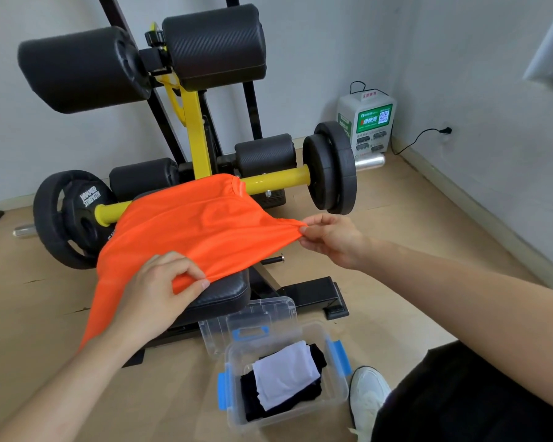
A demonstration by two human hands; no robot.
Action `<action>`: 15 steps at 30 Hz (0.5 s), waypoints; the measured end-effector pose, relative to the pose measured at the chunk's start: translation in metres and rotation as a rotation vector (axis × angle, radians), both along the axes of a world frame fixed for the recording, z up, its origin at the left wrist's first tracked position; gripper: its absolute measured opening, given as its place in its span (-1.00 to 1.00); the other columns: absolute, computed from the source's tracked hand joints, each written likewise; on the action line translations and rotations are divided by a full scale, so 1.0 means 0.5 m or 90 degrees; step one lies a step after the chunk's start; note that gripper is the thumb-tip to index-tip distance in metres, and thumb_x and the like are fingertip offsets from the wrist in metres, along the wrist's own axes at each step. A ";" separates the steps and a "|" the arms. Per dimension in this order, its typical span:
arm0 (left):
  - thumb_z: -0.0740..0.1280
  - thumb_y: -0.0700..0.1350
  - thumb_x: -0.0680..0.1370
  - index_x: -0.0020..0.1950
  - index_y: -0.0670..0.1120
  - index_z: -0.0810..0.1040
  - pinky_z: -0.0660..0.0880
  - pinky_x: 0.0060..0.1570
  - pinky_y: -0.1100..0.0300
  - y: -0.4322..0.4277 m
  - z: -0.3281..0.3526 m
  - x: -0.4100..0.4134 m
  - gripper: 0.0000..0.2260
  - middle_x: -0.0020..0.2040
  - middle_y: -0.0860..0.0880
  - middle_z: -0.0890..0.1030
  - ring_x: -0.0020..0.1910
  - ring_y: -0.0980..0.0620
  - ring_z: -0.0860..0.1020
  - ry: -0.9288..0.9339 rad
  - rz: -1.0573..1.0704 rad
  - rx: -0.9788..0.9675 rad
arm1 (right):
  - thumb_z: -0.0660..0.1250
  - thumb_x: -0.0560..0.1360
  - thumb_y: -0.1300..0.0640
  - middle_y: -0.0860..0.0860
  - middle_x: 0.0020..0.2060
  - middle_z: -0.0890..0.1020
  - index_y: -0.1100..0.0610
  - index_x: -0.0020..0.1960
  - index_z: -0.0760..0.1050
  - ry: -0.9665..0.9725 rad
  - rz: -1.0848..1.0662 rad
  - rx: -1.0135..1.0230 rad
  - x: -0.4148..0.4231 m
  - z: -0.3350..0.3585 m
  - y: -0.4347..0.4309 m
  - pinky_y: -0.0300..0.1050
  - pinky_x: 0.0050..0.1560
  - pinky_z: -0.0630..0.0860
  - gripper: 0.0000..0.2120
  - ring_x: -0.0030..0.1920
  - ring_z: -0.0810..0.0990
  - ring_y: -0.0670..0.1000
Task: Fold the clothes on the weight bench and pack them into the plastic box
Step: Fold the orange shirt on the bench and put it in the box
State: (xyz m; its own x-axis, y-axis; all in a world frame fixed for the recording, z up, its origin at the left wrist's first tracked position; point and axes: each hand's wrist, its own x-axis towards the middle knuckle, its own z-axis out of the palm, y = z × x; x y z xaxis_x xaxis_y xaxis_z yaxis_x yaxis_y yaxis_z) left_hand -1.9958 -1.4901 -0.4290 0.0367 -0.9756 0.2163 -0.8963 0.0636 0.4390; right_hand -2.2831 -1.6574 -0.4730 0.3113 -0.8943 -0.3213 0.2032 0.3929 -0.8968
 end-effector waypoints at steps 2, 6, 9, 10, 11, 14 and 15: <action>0.50 0.00 0.47 -0.24 0.18 0.58 0.46 0.03 0.01 0.000 -0.001 0.000 -0.85 -0.08 0.22 0.60 0.01 0.10 0.52 -0.001 0.003 0.000 | 0.34 0.53 0.39 0.15 -0.22 0.64 0.22 -0.12 0.56 -0.003 -0.003 0.005 -0.010 0.001 -0.010 -0.16 -0.16 0.66 -0.88 -0.26 0.65 0.02; 0.51 0.00 0.47 -0.24 0.17 0.59 0.45 0.05 0.02 -0.002 0.000 0.001 -0.85 -0.07 0.23 0.60 0.02 0.12 0.52 0.000 0.003 0.001 | 0.29 0.57 0.35 0.14 -0.26 0.62 0.20 -0.12 0.53 -0.001 -0.043 0.021 -0.014 0.007 -0.016 -0.17 -0.23 0.63 -0.87 -0.32 0.62 0.02; 0.51 0.03 0.47 -0.21 0.18 0.60 0.45 0.07 0.02 -0.002 0.001 0.005 -0.88 -0.06 0.24 0.61 0.04 0.13 0.53 0.000 -0.008 0.002 | 0.29 0.55 0.34 0.13 -0.30 0.56 0.22 -0.09 0.52 0.105 -0.119 -0.021 -0.008 0.012 -0.009 -0.20 -0.28 0.53 -0.91 -0.34 0.50 0.00; 0.51 0.06 0.47 -0.18 0.18 0.61 0.46 0.08 0.04 -0.001 0.003 0.008 -0.90 -0.05 0.24 0.61 0.05 0.15 0.53 -0.002 -0.018 0.004 | 0.29 0.54 0.35 0.12 -0.31 0.55 0.23 -0.10 0.53 0.136 -0.121 -0.045 -0.004 0.013 -0.003 -0.20 -0.30 0.51 -0.92 -0.34 0.48 0.00; 0.51 0.07 0.46 -0.14 0.18 0.63 0.46 0.10 0.07 0.000 0.006 0.012 -0.92 -0.03 0.25 0.61 0.07 0.18 0.54 -0.003 -0.032 0.007 | 0.30 0.52 0.35 0.10 -0.32 0.54 0.22 -0.12 0.53 0.169 -0.098 -0.083 0.002 0.015 0.005 -0.20 -0.31 0.50 -0.91 -0.34 0.48 0.00; 0.57 0.06 0.41 -0.04 0.17 0.66 0.48 0.14 0.17 0.008 0.021 0.027 -0.82 0.00 0.26 0.62 0.08 0.24 0.56 -0.006 -0.062 0.022 | 0.38 0.49 0.32 0.03 -0.32 0.58 0.20 -0.13 0.58 0.271 0.045 -0.243 0.036 0.021 0.038 -0.27 -0.33 0.49 -0.94 -0.33 0.53 -0.05; 0.57 0.07 0.39 -0.04 0.17 0.65 0.50 0.11 0.16 0.011 0.024 0.035 -0.81 -0.01 0.26 0.61 0.06 0.24 0.57 -0.011 -0.060 0.024 | 0.42 0.48 0.29 0.01 -0.31 0.60 0.19 -0.14 0.59 0.295 0.094 -0.306 0.052 0.022 0.049 -0.30 -0.32 0.49 -0.96 -0.32 0.54 -0.08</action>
